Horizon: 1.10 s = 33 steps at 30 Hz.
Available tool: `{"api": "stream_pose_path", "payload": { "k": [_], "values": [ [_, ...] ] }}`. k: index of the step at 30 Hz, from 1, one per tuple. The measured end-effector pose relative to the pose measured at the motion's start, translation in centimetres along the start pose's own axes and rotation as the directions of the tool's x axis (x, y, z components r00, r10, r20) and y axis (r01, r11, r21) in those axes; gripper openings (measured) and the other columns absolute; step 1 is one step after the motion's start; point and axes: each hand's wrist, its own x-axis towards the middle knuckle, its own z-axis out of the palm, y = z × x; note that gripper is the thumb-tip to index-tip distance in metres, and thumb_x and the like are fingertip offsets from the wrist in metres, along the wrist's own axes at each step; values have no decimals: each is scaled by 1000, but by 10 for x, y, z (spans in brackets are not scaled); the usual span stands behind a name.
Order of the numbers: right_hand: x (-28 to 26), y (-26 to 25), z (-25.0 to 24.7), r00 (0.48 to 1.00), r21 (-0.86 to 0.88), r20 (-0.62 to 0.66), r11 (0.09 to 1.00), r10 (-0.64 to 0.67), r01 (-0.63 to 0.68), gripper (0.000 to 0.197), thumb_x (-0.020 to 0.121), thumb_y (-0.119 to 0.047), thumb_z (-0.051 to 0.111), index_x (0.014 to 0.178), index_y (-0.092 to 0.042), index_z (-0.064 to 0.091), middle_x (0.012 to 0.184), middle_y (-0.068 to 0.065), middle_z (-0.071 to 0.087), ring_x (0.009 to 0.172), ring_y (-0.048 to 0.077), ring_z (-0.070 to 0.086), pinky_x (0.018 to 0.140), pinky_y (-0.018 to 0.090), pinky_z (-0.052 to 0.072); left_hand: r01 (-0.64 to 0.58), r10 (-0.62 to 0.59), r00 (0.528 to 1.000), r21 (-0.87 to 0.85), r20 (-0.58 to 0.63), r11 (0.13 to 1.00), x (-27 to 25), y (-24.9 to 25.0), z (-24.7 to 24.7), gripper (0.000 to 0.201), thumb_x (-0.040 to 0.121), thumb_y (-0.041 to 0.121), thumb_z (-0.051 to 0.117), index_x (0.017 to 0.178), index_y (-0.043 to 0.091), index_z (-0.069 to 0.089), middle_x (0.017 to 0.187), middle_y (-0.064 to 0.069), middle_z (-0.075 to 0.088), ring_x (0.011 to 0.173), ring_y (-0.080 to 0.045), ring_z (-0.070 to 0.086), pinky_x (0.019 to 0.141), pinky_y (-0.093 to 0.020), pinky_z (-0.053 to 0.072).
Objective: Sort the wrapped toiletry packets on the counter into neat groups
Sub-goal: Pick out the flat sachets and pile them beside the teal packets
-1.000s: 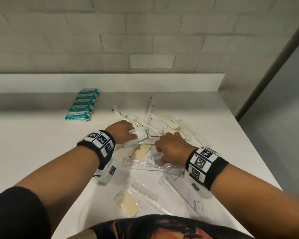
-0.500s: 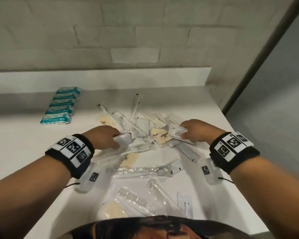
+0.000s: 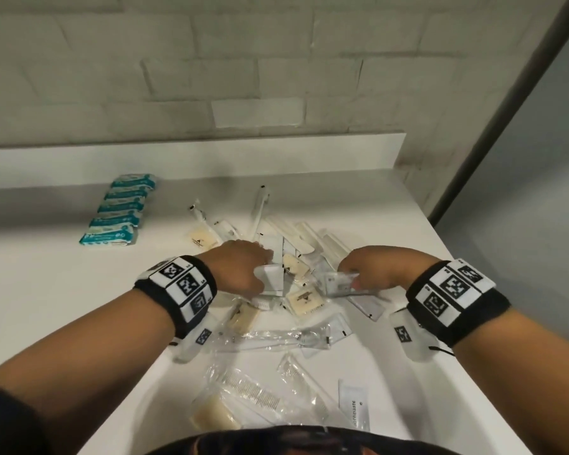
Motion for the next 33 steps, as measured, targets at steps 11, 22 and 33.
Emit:
{"api": "stream_pose_path", "payload": {
  "k": [11, 22, 33],
  "values": [
    [34, -6, -1, 986, 273, -126, 959, 107, -69, 34, 94, -20, 51, 128, -16, 53, 121, 6, 60, 99, 23, 60, 75, 29, 47, 242, -272, 946, -177, -176, 954, 19, -2, -11, 23, 90, 35, 51, 103, 16, 54, 104, -4, 62, 90, -19, 54, 74, -29, 40],
    [50, 1, 3, 905, 278, -165, 899, 393, -339, 68, 70, -44, 77, 121, -11, 46, 116, 8, 53, 103, 26, 58, 84, 37, 51, 296, -313, 946, -173, -83, 940, 43, 38, 10, 70, 75, 27, 77, 129, 11, 35, 107, -7, 53, 90, -23, 58, 72, -30, 48],
    [39, 0, 2, 901, 353, -103, 862, 422, -363, 82, 74, -24, 80, 135, 0, 32, 122, 13, 58, 109, 30, 60, 86, 35, 53, 163, -353, 897, -545, -265, 823, 11, 31, 10, 39, 73, 33, 78, 101, 18, 56, 94, 1, 61, 76, -13, 56, 59, -25, 43]
  ]
}}
